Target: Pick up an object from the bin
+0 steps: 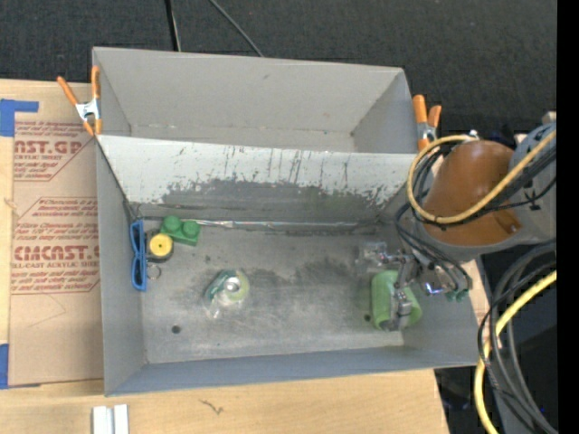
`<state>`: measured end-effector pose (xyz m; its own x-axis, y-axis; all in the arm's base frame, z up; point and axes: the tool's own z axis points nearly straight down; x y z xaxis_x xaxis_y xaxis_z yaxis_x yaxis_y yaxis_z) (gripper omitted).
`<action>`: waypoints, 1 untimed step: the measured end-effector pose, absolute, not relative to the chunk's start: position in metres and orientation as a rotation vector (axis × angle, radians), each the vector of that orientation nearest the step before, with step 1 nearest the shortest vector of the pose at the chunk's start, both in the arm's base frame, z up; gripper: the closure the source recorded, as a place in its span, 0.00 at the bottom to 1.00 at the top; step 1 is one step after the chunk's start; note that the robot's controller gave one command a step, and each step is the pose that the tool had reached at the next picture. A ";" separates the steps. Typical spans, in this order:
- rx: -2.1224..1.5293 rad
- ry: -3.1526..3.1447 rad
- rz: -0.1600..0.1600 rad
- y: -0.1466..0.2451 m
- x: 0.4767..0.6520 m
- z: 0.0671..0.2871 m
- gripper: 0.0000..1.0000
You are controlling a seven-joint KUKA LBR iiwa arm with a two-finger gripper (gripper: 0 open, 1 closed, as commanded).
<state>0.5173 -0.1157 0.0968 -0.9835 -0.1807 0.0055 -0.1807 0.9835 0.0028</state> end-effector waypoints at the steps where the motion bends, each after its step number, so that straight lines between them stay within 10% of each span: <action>1: 0.289 -3.132 -0.002 -0.115 0.520 0.102 1.00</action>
Offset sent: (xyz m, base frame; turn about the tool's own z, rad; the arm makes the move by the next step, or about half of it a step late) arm 0.0000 0.0000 0.0000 0.0000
